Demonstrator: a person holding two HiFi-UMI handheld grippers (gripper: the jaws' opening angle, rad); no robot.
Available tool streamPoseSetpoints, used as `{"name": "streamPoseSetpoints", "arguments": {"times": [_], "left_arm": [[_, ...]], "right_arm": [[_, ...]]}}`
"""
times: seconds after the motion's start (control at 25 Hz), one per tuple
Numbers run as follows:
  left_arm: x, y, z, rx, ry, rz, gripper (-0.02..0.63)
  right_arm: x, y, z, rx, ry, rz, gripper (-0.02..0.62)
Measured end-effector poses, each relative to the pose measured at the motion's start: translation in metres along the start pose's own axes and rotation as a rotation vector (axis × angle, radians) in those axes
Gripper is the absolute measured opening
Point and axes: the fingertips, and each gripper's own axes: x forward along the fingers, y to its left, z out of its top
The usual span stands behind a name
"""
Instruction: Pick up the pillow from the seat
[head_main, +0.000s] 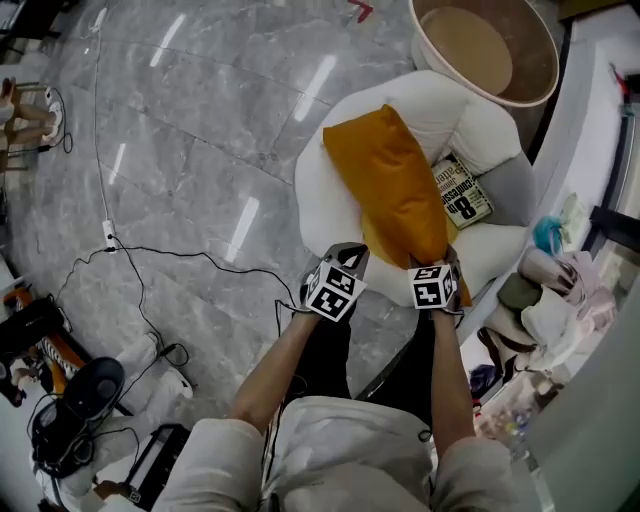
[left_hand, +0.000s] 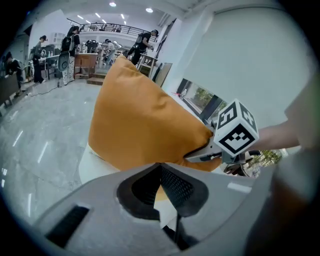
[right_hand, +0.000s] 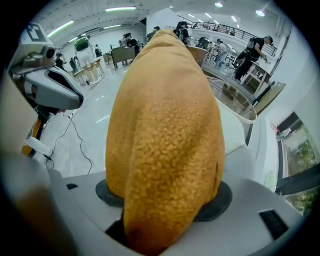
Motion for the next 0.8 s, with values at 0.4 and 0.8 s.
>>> {"name": "streamPoseSetpoints", "arguments": {"times": [0.4, 0.8], "left_arm": [[-0.041, -0.03, 0.04, 0.055, -0.038, -0.025, 0.009], [-0.091, -0.059, 0.108, 0.05, -0.15, 0.028, 0.009]], "right_arm": [[-0.098, -0.01, 0.027, 0.286, -0.158, -0.08, 0.31], [-0.206, -0.04, 0.084, 0.476, -0.455, -0.118, 0.31]]}}
